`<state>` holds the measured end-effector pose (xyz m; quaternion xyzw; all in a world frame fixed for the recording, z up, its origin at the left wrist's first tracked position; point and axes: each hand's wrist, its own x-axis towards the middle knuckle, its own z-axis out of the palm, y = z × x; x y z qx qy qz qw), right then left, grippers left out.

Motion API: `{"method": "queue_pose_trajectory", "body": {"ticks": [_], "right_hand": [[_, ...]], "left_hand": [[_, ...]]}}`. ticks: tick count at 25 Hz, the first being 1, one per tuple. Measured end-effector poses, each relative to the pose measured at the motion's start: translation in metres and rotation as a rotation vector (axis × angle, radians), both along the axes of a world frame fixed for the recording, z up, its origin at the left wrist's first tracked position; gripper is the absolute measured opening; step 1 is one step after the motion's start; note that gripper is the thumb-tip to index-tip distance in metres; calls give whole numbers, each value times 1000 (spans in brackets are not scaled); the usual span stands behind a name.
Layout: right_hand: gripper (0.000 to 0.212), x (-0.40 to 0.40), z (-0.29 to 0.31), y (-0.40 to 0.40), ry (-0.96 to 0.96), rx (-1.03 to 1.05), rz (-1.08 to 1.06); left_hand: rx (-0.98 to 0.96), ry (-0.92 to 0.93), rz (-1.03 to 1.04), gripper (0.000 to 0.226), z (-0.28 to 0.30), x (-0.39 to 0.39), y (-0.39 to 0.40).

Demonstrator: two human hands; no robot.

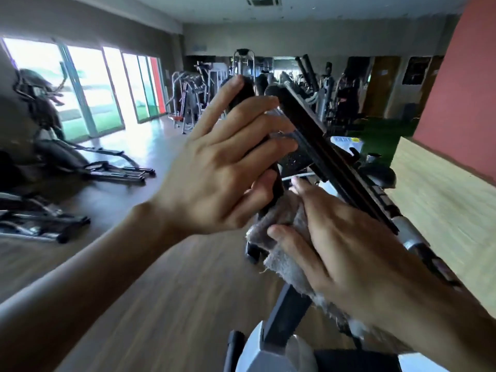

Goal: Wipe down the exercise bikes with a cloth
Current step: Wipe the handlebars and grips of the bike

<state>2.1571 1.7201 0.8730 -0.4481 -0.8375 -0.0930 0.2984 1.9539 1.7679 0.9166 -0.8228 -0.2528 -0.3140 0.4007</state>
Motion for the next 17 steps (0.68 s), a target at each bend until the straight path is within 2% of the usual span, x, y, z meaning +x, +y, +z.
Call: {"method": "queue_pose_trajectory", "body": {"ticks": [4,6,9,14,17], "right_hand": [[81,-4,-1,5,9,22,120],[77,12,-10,-3,-98,9,80],[77,32,-16,-13,-139,-8,67],[83,9,-4,6,-113,-20,128],[76,28,-15,-6,-172,-12,118]], "left_hand": [[22,75,103,41,7,-3,-9],[15,86,107,39,8,-3,-11],[-41,39,126,36,3,3,-16],[-107,28,161,38,4,7,-26],[-125,-2,182,36,-2,4,-31]]}}
